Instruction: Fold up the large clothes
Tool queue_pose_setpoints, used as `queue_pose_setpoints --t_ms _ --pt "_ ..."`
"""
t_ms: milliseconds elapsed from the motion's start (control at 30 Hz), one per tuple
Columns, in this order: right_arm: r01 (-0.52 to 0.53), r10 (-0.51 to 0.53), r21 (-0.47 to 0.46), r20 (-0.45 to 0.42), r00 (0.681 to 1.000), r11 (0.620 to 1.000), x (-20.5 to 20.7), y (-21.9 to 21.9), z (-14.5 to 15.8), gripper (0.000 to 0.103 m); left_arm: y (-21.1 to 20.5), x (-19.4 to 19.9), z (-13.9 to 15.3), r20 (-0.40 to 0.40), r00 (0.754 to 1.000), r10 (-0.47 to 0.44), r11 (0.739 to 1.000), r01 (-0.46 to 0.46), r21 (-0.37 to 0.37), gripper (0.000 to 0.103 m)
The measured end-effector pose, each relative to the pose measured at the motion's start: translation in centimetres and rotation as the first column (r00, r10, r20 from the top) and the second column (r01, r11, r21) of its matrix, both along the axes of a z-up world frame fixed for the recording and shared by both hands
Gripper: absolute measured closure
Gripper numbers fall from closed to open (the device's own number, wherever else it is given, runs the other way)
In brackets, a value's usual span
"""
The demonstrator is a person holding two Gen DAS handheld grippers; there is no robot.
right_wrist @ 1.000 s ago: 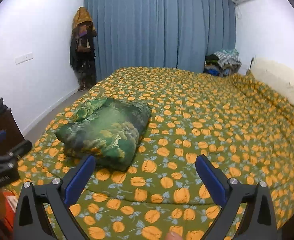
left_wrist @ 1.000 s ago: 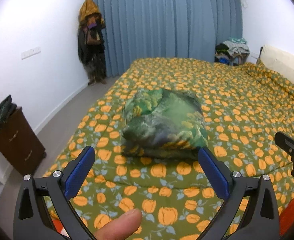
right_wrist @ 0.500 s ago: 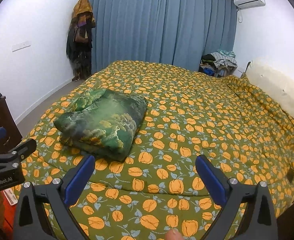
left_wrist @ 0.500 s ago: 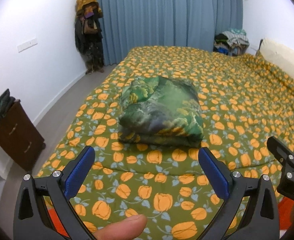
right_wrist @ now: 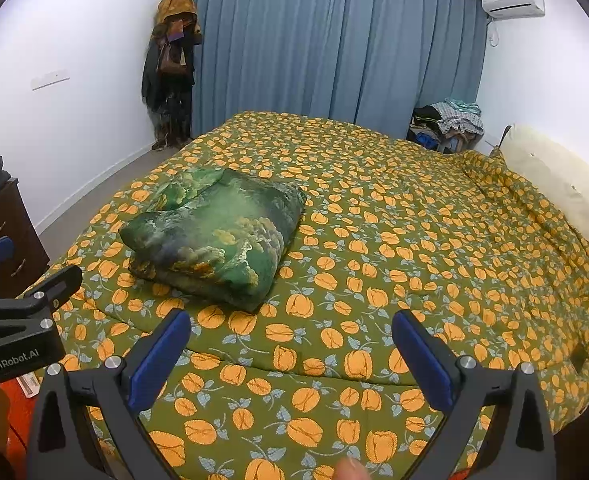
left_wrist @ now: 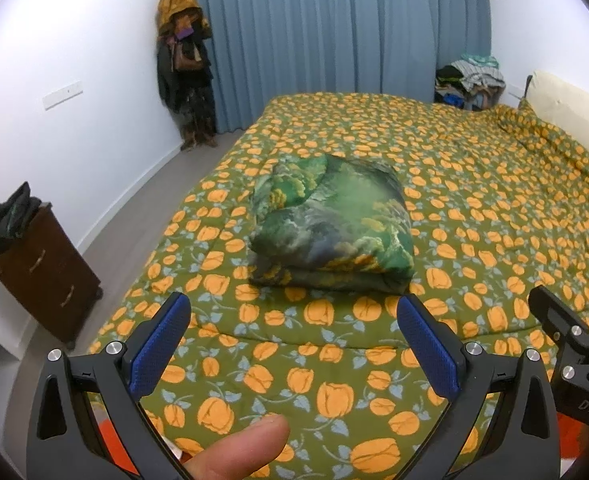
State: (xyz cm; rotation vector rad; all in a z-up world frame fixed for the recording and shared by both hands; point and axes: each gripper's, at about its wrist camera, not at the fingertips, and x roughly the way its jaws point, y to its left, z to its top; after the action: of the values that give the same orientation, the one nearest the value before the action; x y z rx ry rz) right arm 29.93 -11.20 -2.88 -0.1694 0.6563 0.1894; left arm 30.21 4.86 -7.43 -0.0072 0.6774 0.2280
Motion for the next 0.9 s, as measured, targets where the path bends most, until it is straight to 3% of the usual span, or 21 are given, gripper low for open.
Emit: queue_pose_setpoints --t_ms 900 --pt "-0.038 0.038 0.009 -0.030 0.999 0.999 -0.1 1.4 0.2 0.001 0.6 -0.5 0.2 -0.005 1.000 0.011 1.000 -0.011 -0.012 0.001"
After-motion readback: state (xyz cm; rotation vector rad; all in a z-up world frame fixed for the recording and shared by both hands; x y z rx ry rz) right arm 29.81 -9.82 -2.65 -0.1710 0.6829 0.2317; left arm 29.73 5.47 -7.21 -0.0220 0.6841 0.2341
